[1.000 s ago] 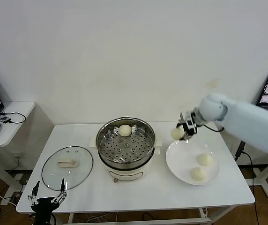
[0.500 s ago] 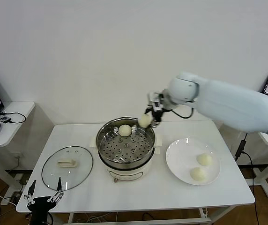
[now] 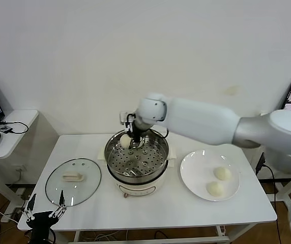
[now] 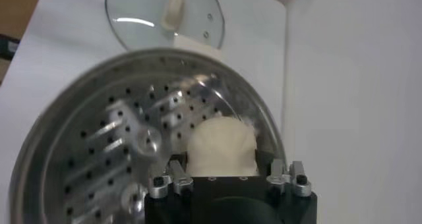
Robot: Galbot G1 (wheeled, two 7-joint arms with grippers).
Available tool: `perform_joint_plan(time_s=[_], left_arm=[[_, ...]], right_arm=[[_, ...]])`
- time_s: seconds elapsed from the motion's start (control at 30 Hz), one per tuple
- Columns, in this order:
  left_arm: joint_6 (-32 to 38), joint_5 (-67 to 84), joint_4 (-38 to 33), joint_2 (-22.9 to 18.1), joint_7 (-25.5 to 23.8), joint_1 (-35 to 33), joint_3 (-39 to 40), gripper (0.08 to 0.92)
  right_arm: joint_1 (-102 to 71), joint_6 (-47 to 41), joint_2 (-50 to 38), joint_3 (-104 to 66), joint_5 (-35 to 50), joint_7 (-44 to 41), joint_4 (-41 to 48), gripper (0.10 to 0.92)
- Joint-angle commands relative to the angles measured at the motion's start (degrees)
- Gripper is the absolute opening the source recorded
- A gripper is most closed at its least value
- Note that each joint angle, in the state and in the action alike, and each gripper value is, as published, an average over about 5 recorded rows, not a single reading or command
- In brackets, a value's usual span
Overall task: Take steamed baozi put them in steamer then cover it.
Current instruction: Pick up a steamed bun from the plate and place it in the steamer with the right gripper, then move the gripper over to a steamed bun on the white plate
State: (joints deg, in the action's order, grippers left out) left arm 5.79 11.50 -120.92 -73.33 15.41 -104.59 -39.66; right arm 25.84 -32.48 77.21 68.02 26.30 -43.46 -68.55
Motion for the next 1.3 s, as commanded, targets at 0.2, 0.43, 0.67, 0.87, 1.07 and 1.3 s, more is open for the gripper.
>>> perform_joint_plan(time_s=[0.2,0.43,0.67,0.87,1.07,1.3], left_arm=[[0.02,0.05,0.05,-0.06,0.05,0.05,-0.04,0.823],[0.10,0.05,0.04,-0.13,0.07,0.01,0.00,0.823],[0.09,0.07,-0.07,-0.14,0.09,0.04,-0.09,0.823],[0.20,0.07,0.25,-0.24,0.11,0.22,-0.02,0.823],[0.15,0.00,0.46,-0.17,0.08,0.55,0.12,0.823],[0.17,-0.41,0.85,0.00,0.03,0.57,0.67,0.823]], right_arm=[[-5.57,-0.31,6.41,0.13,-2.82,1.16,6.12,0.643],[-6.41,0.51,7.60,-0.42,-3.94,1.70,7.97,0.645],[-4.26,0.12,5.18,-0.37,-4.68,-2.08,4.55,0.710],[1.40,2.77,-2.13,-0.66,-5.88,-9.01,-1.76,0.816],[7.75,6.77,-14.42,0.61,-7.32,-14.70,-11.77,0.823],[10.21,9.96,-32.87,-0.48,-8.81,-17.81,-22.73,0.823]])
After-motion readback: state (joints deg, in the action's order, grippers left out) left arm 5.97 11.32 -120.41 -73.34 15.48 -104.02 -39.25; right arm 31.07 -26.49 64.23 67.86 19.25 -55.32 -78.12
